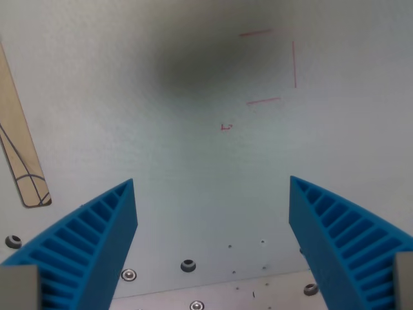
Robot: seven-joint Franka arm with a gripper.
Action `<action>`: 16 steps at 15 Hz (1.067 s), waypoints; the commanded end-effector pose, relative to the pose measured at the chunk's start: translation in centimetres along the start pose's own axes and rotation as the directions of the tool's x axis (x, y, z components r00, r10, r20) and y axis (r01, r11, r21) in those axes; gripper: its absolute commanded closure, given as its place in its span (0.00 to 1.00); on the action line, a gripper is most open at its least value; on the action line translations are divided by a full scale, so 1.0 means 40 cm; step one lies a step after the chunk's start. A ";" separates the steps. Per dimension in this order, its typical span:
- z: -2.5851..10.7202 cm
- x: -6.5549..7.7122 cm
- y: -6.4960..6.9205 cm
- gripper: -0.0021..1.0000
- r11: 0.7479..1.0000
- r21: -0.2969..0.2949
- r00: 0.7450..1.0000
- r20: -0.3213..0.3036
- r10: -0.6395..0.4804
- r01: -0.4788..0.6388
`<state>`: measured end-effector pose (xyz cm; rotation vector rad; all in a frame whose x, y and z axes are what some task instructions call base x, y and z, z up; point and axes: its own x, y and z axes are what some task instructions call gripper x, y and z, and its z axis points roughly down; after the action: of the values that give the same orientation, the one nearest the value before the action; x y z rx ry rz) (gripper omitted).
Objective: Rotate around base negative x
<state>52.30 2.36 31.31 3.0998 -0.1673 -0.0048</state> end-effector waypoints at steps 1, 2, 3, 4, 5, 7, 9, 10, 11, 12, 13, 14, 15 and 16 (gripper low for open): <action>-0.003 -0.001 -0.007 0.00 0.987 -0.157 1.000 -0.019 0.014 -0.017; -0.003 -0.001 -0.007 0.00 0.986 -0.168 1.000 -0.020 0.014 -0.017; -0.003 -0.001 -0.007 0.00 0.984 -0.180 1.000 -0.022 0.014 -0.018; -0.003 -0.001 -0.007 0.00 0.981 -0.191 1.000 -0.023 0.014 -0.018; -0.003 -0.001 -0.007 0.00 0.979 -0.202 1.000 -0.024 0.014 -0.018; -0.003 -0.001 -0.007 0.00 0.974 -0.225 1.000 -0.026 0.013 -0.019; -0.003 -0.001 -0.007 0.00 0.969 -0.248 1.000 -0.029 0.013 -0.019; -0.003 -0.001 -0.007 0.00 0.966 -0.259 0.999 -0.030 0.012 -0.020; -0.003 -0.001 -0.007 0.00 0.963 -0.270 0.999 -0.031 0.012 -0.020; -0.003 -0.001 -0.007 0.00 0.959 -0.281 0.999 -0.032 0.012 -0.020; -0.003 -0.001 -0.007 0.00 0.956 -0.292 0.999 -0.033 0.011 -0.020; -0.003 -0.001 -0.007 0.00 0.953 -0.303 0.999 -0.034 0.011 -0.021; -0.003 -0.001 -0.007 0.00 0.949 -0.314 0.999 -0.035 0.010 -0.021; -0.003 -0.001 -0.007 0.00 0.945 -0.325 0.999 -0.036 0.010 -0.021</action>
<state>52.35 2.29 31.18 2.9631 -0.1453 0.0213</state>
